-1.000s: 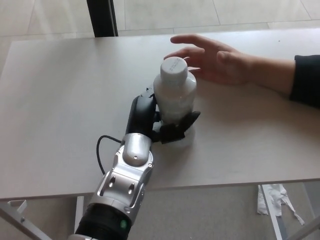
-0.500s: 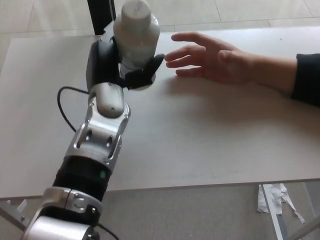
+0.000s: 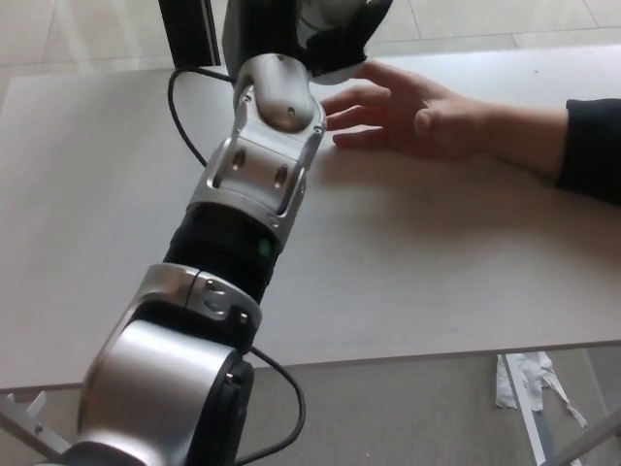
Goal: Pick up a bottle and hand it
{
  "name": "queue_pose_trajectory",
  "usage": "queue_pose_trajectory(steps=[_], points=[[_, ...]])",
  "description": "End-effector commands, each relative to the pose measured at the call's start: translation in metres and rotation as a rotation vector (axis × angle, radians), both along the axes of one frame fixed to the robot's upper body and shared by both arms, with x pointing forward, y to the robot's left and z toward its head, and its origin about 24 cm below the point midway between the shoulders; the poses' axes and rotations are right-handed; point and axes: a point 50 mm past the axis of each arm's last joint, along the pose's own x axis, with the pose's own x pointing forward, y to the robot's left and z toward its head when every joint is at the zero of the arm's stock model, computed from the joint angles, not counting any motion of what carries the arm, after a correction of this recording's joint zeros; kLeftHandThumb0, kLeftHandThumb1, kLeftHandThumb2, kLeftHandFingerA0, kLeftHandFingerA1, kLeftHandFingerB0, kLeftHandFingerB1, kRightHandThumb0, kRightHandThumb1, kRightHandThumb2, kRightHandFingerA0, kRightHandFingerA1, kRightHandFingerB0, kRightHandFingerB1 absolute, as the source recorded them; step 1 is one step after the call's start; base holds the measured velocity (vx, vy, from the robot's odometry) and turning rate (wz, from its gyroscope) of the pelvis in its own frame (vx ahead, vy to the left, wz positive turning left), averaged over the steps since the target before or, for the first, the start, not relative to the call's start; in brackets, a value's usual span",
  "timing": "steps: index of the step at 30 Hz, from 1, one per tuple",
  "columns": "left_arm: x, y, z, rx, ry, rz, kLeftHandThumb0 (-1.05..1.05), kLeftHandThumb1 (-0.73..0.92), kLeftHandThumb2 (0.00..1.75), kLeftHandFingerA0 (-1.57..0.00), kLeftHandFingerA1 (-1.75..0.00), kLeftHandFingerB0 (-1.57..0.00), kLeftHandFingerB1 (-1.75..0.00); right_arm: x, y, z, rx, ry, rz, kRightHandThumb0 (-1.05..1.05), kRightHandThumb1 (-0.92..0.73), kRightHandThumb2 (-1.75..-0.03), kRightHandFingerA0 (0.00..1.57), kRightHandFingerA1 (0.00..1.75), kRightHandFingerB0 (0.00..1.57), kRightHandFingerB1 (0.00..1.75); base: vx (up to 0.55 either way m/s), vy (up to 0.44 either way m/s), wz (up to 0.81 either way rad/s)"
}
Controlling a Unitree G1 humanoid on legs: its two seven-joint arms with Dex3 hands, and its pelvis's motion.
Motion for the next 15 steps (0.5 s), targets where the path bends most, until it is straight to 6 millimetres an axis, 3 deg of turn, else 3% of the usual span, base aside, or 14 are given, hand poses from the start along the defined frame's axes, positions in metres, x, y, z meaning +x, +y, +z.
queue_pose_trajectory(steps=[1,2,3,6,7,8,9,10,11,12,13,15], points=[[0.000,-0.008,0.000,-0.005,0.012,-0.011,-0.17,0.67,0.79,-0.86,-1.28,-0.77,-0.82,0.021,0.009,0.011,0.005,-0.073,0.032,-0.39,-0.57,-0.57,0.62,0.72,0.44,0.40,0.00,0.000,0.00],[-0.004,-0.015,-0.015,0.009,0.034,-0.013,-0.20,0.67,0.85,-0.90,-1.51,-0.79,-0.80,0.024,0.011,0.012,-0.017,-0.064,0.045,-0.40,-0.59,-0.57,0.65,0.73,0.44,0.41,0.00,0.000,0.00],[-0.004,-0.016,-0.018,0.007,0.041,-0.009,-0.18,0.64,0.90,-0.88,-1.60,-0.81,-0.86,0.025,0.012,0.012,-0.020,-0.064,0.050,-0.42,-0.59,-0.57,0.63,0.72,0.44,0.42,0.00,0.000,0.00],[-0.005,-0.018,-0.027,0.018,0.079,-0.003,-0.20,0.63,0.88,-0.91,-1.71,-0.81,-0.97,0.029,0.015,0.014,-0.027,-0.076,0.073,-0.42,-0.59,-0.58,0.58,0.69,0.42,0.42,0.00,0.000,0.00],[-0.006,-0.019,-0.031,0.013,0.091,0.006,-0.20,0.57,0.90,-1.11,-1.59,-0.87,-1.01,0.030,0.015,0.015,-0.029,-0.076,0.076,-0.41,-0.59,-0.57,0.55,0.67,0.43,0.41,0.00,0.000,0.00],[-0.007,-0.019,-0.033,0.006,0.095,0.013,-0.20,0.57,0.90,-1.11,-1.59,-0.87,-1.01,0.031,0.016,0.015,-0.029,-0.077,0.074,-0.41,-0.59,-0.57,0.55,0.67,0.43,0.41,0.00,0.000,0.00],[-0.008,-0.020,-0.036,-0.008,0.122,0.038,-0.21,0.63,0.84,-0.90,-1.72,-0.83,-1.04,0.032,0.016,0.015,-0.027,-0.075,0.078,-0.42,-0.58,-0.57,0.55,0.66,0.43,0.41,0.00,0.000,0.00],[-0.010,-0.022,-0.044,-0.026,0.139,0.041,-0.15,0.58,0.96,-0.89,-1.73,-0.80,-1.24,0.032,0.017,0.015,-0.022,-0.077,0.078,-0.42,-0.59,-0.58,0.54,0.65,0.43,0.40,0.00,0.000,0.00],[-0.012,-0.022,-0.047,-0.031,0.148,0.052,-0.16,0.52,0.97,-1.08,-1.62,-0.89,-1.19,0.033,0.018,0.014,-0.020,-0.077,0.079,-0.42,-0.59,-0.58,0.54,0.66,0.44,0.40,0.00,0.000,0.00],[-0.013,-0.023,-0.049,-0.040,0.154,0.061,-0.15,0.58,0.95,-0.88,-1.71,-0.81,-1.09,0.033,0.018,0.014,-0.024,-0.077,0.087,-0.42,-0.59,-0.57,0.54,0.65,0.42,0.39,0.00,0.000,0.00],[-0.014,-0.023,-0.051,-0.057,0.158,0.071,-0.16,0.53,0.94,-1.04,-1.56,-0.86,-1.01,0.032,0.019,0.014,-0.030,-0.077,0.096,-0.43,-0.59,-0.58,0.56,0.69,0.42,0.40,0.00,0.000,0.00],[-0.014,-0.023,-0.053,-0.066,0.160,0.077,-0.16,0.53,0.94,-1.04,-1.56,-0.86,-1.01,0.032,0.019,0.013,-0.028,-0.077,0.094,-0.43,-0.59,-0.58,0.56,0.69,0.42,0.40,0.00,0.000,0.00]])
